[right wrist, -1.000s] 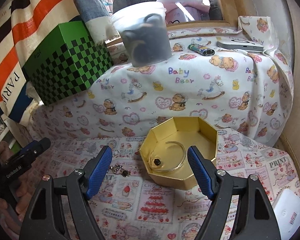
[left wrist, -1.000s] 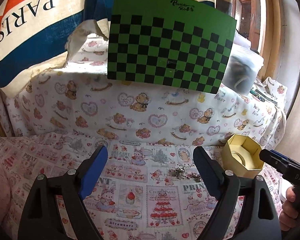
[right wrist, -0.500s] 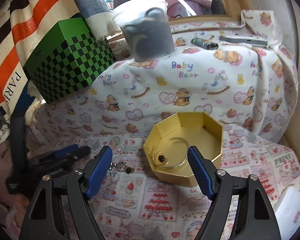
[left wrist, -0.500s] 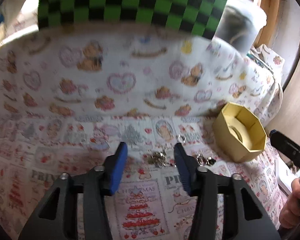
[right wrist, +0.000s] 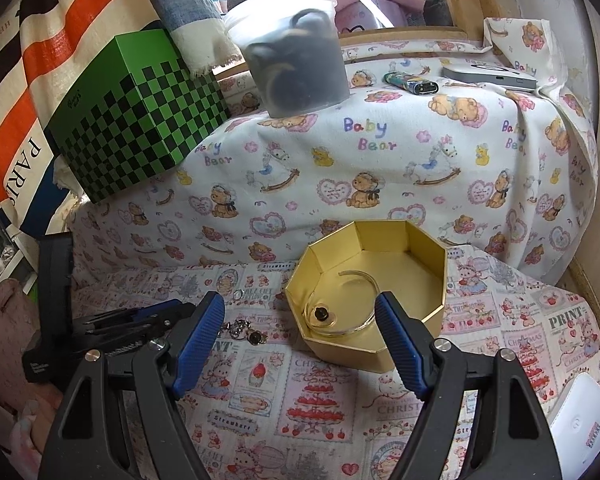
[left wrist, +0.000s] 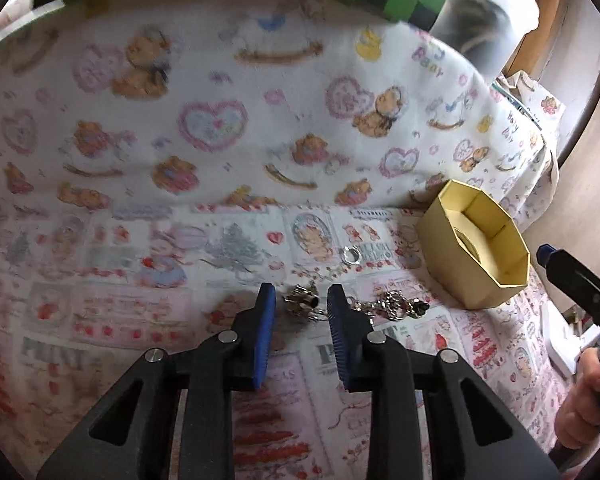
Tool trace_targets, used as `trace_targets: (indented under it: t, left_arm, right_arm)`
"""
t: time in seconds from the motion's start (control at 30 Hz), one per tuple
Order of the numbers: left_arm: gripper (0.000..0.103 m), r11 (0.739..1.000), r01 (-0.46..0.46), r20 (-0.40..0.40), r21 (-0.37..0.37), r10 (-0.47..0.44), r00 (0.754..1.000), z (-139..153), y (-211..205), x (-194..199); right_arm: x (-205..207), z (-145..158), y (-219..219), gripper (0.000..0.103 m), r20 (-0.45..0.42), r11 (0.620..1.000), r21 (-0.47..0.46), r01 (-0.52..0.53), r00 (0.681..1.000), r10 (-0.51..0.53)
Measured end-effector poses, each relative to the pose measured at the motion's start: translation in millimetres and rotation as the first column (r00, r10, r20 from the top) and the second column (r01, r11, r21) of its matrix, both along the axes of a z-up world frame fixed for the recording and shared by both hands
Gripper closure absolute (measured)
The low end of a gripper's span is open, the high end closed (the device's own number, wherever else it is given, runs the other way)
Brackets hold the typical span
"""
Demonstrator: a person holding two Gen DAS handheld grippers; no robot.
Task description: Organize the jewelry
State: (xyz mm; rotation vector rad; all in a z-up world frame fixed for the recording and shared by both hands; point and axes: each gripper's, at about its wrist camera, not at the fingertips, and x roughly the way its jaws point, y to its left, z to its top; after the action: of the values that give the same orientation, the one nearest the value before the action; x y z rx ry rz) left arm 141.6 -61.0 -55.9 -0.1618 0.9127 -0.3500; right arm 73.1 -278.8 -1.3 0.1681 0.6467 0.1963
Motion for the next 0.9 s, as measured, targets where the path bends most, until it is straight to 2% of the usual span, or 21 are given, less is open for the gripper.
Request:
trace_targets:
  t: [0.07,0.17,0.4,0.53,0.6,0.73,0.83,0.9]
  left_arm:
    - [0.086,1.000,-0.020,0.001,0.009,0.020,1.000,-1,1,1]
    - [0.086,1.000,-0.010,0.016,0.009,0.010,1.000,1,0,-1]
    - [0.086,0.998,-0.062,0.027,-0.021,0.063,0.998,4,22,-24]
    - [0.086,0.993,-0.106,0.063,-0.045,0.109,0.992,15,39,-41]
    - [0.086,0.992,-0.119,0.079,-0.044,0.123,0.989,20,45,-48]
    - [0.086,0.989,-0.136,0.111,-0.066,0.143,0.983,31,63,-58]
    - [0.086,0.984,-0.154,0.144,-0.089,0.166,0.975,40,74,-61]
    - [0.086,0.983,-0.165,0.168,-0.085,0.177,0.970,46,78,-63]
  right_arm:
    - [0,0,0,0.024,-0.001,1.000,-0.002,0.001,1.000,-0.001]
    - [1,0,0,0.024,-0.002,1.000,-0.005,0.000,1.000,0.000]
    - [1,1,1,0.024,-0.004,1.000,-0.008,-0.007,1.000,0.007]
    - [-3,5,2,0.026,0.005,1.000,0.009,-0.014,1.000,0.014]
    - [-5,5,5,0.038,0.006,1.000,0.015,-0.024,1.000,0.023]
    - [-7,3,19,0.051,-0.005,0.995,0.002,-0.103,0.995,0.103]
    - [-8,0,32,0.066,-0.034,0.985,0.019,-0.172,0.984,0.173]
    - [-5,-3,41,0.085,-0.055,0.981,0.022,-0.192,0.980,0.193]
